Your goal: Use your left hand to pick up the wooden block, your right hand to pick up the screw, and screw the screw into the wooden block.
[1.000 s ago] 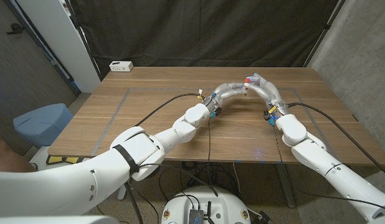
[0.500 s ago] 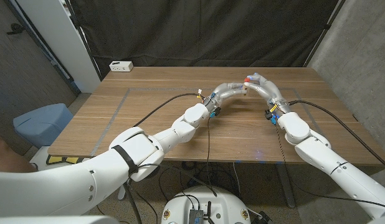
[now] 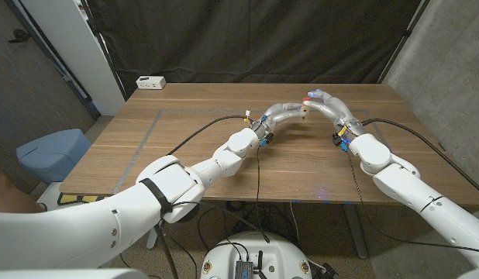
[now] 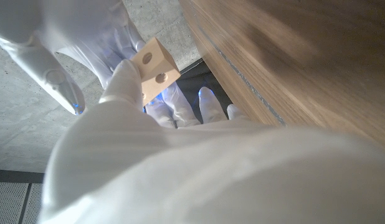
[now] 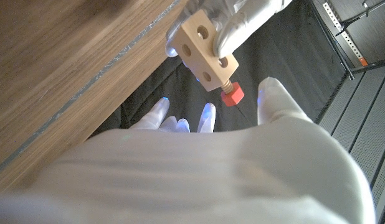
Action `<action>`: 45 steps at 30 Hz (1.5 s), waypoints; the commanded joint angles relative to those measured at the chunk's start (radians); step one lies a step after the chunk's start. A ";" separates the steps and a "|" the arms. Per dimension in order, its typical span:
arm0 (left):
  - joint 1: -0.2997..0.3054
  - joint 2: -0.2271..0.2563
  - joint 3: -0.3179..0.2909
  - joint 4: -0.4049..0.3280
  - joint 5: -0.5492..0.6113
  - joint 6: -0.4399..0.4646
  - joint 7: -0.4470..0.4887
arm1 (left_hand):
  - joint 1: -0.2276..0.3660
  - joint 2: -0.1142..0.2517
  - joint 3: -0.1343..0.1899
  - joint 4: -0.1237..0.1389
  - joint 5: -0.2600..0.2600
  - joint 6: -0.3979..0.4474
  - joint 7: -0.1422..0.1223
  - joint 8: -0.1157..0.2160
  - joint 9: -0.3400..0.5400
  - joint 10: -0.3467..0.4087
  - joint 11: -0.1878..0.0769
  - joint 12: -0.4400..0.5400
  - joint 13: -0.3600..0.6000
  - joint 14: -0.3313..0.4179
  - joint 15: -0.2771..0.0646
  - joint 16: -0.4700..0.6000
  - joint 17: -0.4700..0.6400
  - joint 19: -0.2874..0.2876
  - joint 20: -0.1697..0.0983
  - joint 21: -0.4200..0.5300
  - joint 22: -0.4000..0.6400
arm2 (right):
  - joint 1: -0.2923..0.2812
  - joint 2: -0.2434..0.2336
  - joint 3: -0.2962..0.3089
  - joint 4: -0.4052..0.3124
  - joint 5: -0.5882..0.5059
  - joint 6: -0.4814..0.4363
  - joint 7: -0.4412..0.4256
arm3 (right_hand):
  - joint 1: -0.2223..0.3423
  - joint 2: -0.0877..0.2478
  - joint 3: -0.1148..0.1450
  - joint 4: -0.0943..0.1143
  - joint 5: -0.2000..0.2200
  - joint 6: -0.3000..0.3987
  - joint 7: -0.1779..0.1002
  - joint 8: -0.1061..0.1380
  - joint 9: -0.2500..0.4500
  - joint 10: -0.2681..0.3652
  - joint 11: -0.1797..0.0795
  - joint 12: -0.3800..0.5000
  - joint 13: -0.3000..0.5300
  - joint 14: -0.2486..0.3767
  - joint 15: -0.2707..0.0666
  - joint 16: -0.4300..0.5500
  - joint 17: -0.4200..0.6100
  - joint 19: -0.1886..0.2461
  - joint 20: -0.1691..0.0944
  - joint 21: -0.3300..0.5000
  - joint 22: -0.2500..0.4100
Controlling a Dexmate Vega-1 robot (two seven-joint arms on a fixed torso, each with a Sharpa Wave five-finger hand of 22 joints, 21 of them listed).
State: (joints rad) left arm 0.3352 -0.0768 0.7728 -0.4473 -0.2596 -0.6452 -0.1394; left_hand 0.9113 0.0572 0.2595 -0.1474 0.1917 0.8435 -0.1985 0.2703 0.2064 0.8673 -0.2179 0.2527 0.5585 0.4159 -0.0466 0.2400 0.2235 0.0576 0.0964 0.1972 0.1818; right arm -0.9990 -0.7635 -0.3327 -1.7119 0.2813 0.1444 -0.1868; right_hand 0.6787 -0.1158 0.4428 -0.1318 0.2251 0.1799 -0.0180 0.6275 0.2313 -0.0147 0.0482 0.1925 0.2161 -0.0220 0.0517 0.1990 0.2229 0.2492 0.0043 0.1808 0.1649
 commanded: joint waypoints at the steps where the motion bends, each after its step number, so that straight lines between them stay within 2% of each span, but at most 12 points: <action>1: -0.027 -0.015 0.001 0.044 -0.007 0.006 -0.016 | 0.001 0.010 0.007 0.002 0.006 0.048 0.013 0.007 0.004 0.006 0.000 0.004 0.006 0.005 -0.095 0.000 0.000 0.003 0.001 0.007 0.001 | 0.000 -0.079 0.024 -0.083 0.003 -0.107 0.025 | -0.010 0.001 -0.005 0.001 -0.006 -0.012 0.003 -0.008 -0.003 -0.007 0.007 0.005 0.002 -0.008 0.002 0.000 -0.001 -0.005 0.001 0.005 0.005; 9: -0.042 -0.022 0.009 0.059 -0.007 0.020 -0.023 | 0.001 0.009 0.006 0.002 0.006 0.049 0.011 0.007 0.004 0.007 0.000 0.004 0.006 0.005 -0.096 -0.001 0.000 0.003 0.001 0.007 0.001 | 0.002 -0.140 0.040 -0.139 0.005 -0.187 0.048 | -0.016 0.003 -0.008 0.000 -0.010 -0.016 0.020 -0.020 -0.010 0.009 0.018 0.015 0.002 -0.004 0.004 0.003 -0.004 -0.004 0.002 0.007 0.005; 20: -0.047 -0.025 0.017 0.063 -0.009 0.027 -0.027 | 0.002 0.009 0.006 0.001 0.005 0.048 0.011 0.007 0.004 0.007 0.000 0.003 0.006 0.004 -0.096 -0.001 0.001 0.004 0.001 0.007 0.001 | 0.035 -0.239 0.053 -0.200 0.019 -0.297 0.130 | -0.017 0.006 -0.009 -0.003 -0.014 -0.031 0.039 -0.039 -0.018 0.004 0.028 0.015 0.001 -0.009 0.013 0.001 -0.008 -0.009 0.009 0.006 0.005; 30: -0.045 -0.021 0.025 0.059 -0.002 0.014 -0.024 | 0.003 0.010 0.006 0.001 0.006 0.049 0.012 0.007 0.004 0.006 0.000 0.002 0.007 0.005 -0.095 -0.001 0.001 0.003 0.002 0.007 0.001 | 0.078 -0.308 0.051 -0.243 0.018 -0.378 0.190 | -0.011 0.015 -0.004 -0.008 -0.015 -0.035 0.041 -0.050 -0.023 -0.004 0.033 0.014 0.001 -0.017 0.023 -0.001 -0.011 -0.019 0.023 0.004 0.005; 37: -0.043 -0.013 0.041 0.051 0.024 -0.011 -0.001 | 0.002 0.010 0.006 0.001 0.005 0.049 0.010 0.007 0.004 0.007 0.000 0.003 0.007 0.005 -0.096 -0.001 0.001 0.003 0.001 0.007 0.001 | 0.125 -0.358 0.043 -0.276 0.011 -0.442 0.243 | -0.003 0.021 0.001 -0.012 -0.015 -0.023 0.047 -0.052 -0.026 -0.001 0.035 0.017 0.001 -0.016 0.025 0.000 -0.012 -0.019 0.028 0.004 0.004; 45: -0.036 -0.005 0.051 0.039 0.043 -0.033 0.016 | 0.002 0.010 0.005 0.002 0.005 0.050 0.010 0.007 0.004 0.008 0.000 0.002 0.008 0.005 -0.097 -0.001 0.002 0.002 0.000 0.007 0.001 | 0.223 -0.411 0.005 -0.311 -0.004 -0.539 0.353 | 0.009 0.028 0.008 -0.018 -0.015 -0.015 0.055 -0.058 -0.029 -0.004 0.043 0.017 0.000 -0.017 0.039 0.000 -0.015 -0.026 0.046 0.003 0.004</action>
State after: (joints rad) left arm 0.2911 -0.0909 0.8105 -0.3945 -0.2413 -0.6505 -0.1460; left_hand 0.9111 0.0568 0.2593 -0.1476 0.1928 0.8435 -0.1985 0.2703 0.2072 0.8653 -0.2163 0.2516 0.5629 0.4158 -0.0465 0.2401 0.2235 0.0576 0.0964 0.1972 0.1818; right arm -0.8782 -1.1034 -0.2919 -1.9754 0.2932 -0.2835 0.0538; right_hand 0.6849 -0.0940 0.4470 -0.1424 0.2090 0.1589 0.0323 0.5722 0.1997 -0.0179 0.0809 0.2036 0.2138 -0.0377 0.0754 0.1991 0.2089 0.2195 0.0419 0.1808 0.1649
